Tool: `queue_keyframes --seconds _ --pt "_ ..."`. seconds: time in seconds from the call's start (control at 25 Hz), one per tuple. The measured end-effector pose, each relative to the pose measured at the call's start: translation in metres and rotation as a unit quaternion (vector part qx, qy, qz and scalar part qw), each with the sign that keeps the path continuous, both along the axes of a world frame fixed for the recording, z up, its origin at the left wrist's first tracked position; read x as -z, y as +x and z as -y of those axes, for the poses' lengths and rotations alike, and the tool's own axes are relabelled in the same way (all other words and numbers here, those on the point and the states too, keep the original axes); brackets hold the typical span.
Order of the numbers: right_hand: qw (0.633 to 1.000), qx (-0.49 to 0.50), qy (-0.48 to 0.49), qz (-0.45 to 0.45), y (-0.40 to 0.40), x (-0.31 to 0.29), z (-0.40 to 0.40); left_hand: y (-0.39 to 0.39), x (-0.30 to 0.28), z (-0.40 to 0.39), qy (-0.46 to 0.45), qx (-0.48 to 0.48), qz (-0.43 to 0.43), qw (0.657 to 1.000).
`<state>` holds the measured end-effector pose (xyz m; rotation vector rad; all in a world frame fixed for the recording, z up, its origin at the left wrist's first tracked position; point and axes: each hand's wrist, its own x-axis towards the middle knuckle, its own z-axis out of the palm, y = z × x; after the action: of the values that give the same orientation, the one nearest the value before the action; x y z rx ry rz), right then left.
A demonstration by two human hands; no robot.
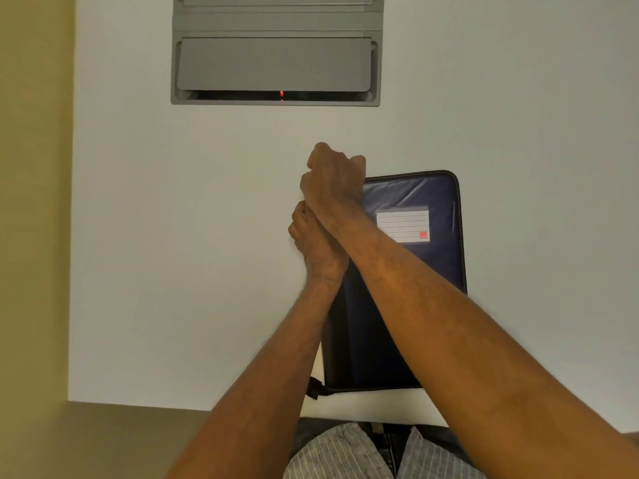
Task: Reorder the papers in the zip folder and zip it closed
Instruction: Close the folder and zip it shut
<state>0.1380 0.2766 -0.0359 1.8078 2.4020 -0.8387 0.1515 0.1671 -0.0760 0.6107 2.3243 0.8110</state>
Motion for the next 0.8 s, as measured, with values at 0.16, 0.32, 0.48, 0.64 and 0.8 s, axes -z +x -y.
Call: queue_keyframes --seconds 0.16,0.32,0.48,0.64,0.8 --pt "0.993 0.045 -0.001 -0.107 0.011 0.009 0.012 -0.005 0.0 0.002 0.021 0.04 0.023 0.999" --pt "0.973 0.07 0.066 -0.21 0.07 0.007 0.035 -0.014 -0.016 0.016 -0.005 0.129 0.002 0.992" --pt "0.956 0.232 0.11 -0.141 0.183 0.001 0.073 0.004 -0.036 0.059 -0.046 0.072 0.077 0.993" --pt "0.916 0.396 -0.03 -0.059 0.255 0.004 0.131 0.037 -0.037 0.114 -0.079 0.043 0.091 0.992" --pt "0.874 0.463 -0.108 -0.104 0.274 0.017 0.171 0.046 -0.034 0.13 -0.104 0.014 0.114 0.988"
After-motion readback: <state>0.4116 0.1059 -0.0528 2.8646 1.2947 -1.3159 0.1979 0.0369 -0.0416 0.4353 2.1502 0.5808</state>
